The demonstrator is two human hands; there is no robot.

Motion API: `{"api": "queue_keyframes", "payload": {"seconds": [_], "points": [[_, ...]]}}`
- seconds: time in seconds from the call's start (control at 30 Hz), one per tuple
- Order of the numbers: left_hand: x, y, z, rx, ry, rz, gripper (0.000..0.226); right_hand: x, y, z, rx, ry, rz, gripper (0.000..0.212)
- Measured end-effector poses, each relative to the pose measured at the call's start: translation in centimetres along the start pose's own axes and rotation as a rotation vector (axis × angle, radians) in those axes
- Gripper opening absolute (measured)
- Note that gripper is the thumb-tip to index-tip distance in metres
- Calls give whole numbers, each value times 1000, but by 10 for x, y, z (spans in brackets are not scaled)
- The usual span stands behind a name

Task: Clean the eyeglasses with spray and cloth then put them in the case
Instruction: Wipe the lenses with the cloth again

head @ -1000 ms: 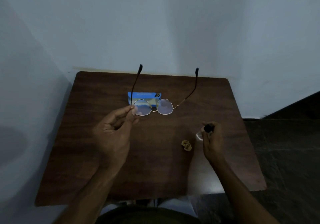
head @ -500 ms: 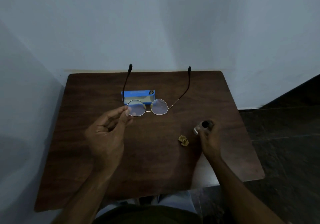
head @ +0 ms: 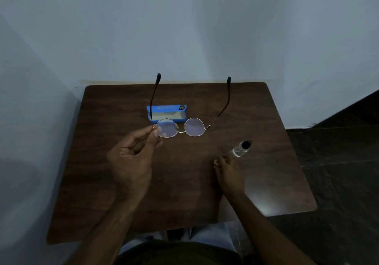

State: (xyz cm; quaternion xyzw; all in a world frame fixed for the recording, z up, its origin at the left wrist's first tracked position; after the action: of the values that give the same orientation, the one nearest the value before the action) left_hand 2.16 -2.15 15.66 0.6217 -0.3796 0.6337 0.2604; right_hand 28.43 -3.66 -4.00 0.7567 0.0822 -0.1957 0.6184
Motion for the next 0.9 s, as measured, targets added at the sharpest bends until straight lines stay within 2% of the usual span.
{"api": "queue_keyframes", "payload": {"seconds": [0.1, 0.2, 0.27, 0.33, 0.43, 0.53, 0.63, 0.77, 0.9], "points": [[-1, 1, 0, 10, 1, -3, 18, -4, -6, -7, -115, 21, 60, 14], [0, 4, -1, 26, -11, -10, 18, -22, 9, -12, -89, -64, -70, 11], [1, 5, -1, 43, -15, -23, 18, -57, 37, -10, 27, -46, -280, 7], [2, 5, 0, 63, -13, -40, 18, -105, 83, -4, 189, 38, -484, 16], [3, 6, 1, 50, -78, -132, 19, -166, 145, 1, 343, 173, -651, 20], [4, 4, 6, 10, -167, -225, 22, -201, 169, -12, 344, 262, -629, 20], [8, 2, 11, -23, -203, -217, 23, -218, 169, -26, 271, 304, -476, 18], [8, 9, 10, -73, -436, -325, 27, -220, 171, -47, 292, 307, -268, 6], [-2, 15, 7, -28, -442, -347, 23, -229, 172, -47, 217, 287, -349, 16]]}}
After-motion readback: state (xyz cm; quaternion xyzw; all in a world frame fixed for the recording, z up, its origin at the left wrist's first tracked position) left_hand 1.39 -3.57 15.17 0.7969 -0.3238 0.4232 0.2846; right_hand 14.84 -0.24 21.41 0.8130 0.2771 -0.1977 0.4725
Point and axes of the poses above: each hand's wrist, its own z-axis away from the middle knuckle, its own y-axis out of the back of the hand, x = y × z, the point moved 1 cm from there along -z, towards the middle knuckle, and after that the axes turned 13 degrees about x, right-handed, at the moved point
